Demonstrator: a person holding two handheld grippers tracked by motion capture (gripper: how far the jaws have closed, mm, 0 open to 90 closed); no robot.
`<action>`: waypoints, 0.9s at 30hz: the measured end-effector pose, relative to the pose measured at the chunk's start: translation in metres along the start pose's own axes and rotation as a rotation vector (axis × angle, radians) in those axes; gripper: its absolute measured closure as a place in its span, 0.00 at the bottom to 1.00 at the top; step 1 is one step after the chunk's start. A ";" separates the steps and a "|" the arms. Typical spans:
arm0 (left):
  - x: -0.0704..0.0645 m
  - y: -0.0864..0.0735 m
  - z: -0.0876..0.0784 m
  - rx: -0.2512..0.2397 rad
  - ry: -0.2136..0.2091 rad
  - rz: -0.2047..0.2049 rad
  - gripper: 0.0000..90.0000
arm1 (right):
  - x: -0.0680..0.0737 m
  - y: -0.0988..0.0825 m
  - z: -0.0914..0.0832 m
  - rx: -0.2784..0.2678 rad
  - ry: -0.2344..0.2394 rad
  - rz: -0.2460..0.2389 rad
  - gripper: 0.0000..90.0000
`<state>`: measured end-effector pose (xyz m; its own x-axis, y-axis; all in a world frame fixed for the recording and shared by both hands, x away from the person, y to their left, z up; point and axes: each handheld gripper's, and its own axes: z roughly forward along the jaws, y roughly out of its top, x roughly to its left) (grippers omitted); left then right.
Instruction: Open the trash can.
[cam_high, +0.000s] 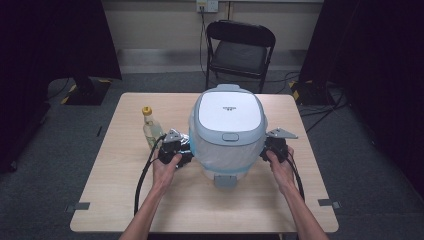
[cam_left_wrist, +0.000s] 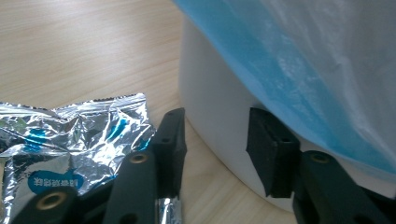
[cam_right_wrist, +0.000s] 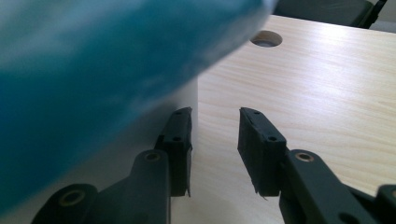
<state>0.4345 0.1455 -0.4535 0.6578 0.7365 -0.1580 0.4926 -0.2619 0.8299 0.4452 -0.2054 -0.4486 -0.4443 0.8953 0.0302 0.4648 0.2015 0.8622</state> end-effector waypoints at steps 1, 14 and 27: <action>0.000 0.000 0.000 0.000 0.000 0.000 0.66 | 0.000 0.000 0.000 0.000 0.000 0.000 0.72; -0.009 -0.001 -0.005 0.016 0.016 0.040 0.75 | 0.007 -0.005 -0.022 0.035 0.075 -0.012 0.82; -0.006 0.005 -0.001 -0.028 0.154 0.000 0.50 | -0.004 -0.011 -0.024 0.027 0.024 0.005 0.32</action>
<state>0.4323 0.1408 -0.4482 0.5614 0.8241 -0.0755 0.4747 -0.2460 0.8451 0.4229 -0.2208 -0.4461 -0.4601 0.8866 0.0473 0.4877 0.2079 0.8479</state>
